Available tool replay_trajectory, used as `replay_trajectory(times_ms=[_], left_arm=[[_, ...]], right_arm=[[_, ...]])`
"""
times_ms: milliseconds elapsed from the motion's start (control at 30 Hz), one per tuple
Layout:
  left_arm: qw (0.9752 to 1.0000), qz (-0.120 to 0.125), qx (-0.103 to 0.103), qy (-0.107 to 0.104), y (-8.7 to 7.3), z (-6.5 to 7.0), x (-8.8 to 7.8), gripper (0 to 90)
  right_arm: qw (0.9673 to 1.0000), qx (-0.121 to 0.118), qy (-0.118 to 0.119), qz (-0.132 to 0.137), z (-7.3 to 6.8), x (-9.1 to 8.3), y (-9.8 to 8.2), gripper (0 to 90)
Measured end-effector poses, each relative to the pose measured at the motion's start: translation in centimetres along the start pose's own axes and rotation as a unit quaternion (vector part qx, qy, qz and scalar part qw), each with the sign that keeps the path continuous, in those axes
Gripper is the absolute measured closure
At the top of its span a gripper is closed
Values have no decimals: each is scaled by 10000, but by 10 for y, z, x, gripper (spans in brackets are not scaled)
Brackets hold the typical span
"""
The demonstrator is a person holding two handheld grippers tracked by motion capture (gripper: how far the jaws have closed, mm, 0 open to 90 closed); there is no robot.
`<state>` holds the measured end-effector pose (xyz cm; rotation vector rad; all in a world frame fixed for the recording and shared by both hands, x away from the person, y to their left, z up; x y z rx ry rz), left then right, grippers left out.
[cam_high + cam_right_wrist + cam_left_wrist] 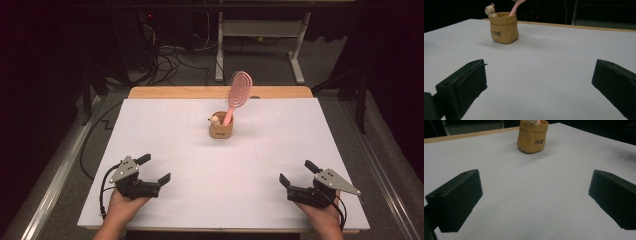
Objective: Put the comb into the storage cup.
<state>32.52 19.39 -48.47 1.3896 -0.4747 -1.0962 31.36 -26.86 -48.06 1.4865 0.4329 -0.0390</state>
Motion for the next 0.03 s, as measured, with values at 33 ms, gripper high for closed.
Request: replay_trajectory(times_ms=[33], left_arm=[[10000, 5, -3, -5, 0, 0, 0, 0]], right_arm=[[10000, -15, -13, -1, 0, 0, 0, 4]])
Point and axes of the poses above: each handheld gripper's, and its own axes: x roughly forward along the jaws, y roughly out of its top, z roughly to its right, the point moved 5 cm from there along x, roughly forward along the jaws, and after that the axes turned 13 degrees about -y, right-handed, at the moved point
